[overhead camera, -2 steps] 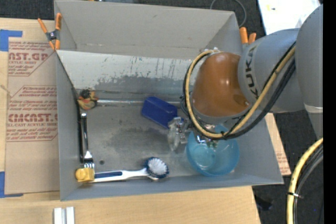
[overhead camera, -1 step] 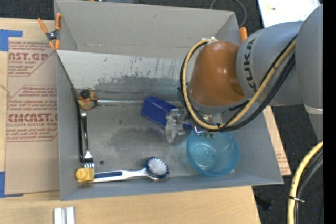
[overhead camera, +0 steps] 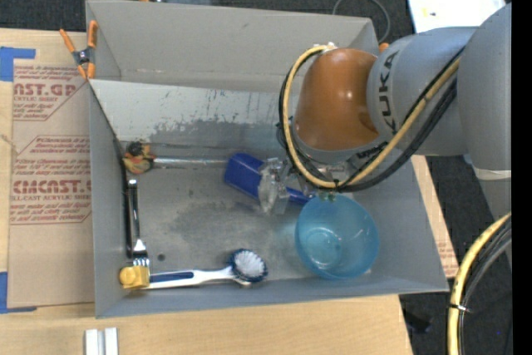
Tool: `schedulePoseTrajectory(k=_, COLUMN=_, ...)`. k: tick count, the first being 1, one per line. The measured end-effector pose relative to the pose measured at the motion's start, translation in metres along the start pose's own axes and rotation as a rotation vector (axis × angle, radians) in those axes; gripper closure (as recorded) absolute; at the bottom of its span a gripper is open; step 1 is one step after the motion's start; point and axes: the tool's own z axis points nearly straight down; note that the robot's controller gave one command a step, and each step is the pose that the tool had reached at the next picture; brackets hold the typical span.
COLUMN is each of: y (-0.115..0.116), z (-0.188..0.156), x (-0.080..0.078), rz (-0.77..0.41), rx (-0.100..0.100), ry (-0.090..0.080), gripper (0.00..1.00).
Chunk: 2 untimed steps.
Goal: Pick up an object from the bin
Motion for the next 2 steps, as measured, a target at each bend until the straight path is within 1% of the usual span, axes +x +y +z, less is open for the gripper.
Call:
schedulePoseTrajectory(k=1, y=-0.021, z=-0.056, x=0.018, rz=0.07, rx=-0.003, ry=-0.005, gripper=1.0)
schedulePoseTrajectory(k=2, y=-0.019, z=0.049, x=-0.019, rz=-0.001, rx=-0.002, ry=0.006, gripper=0.0)
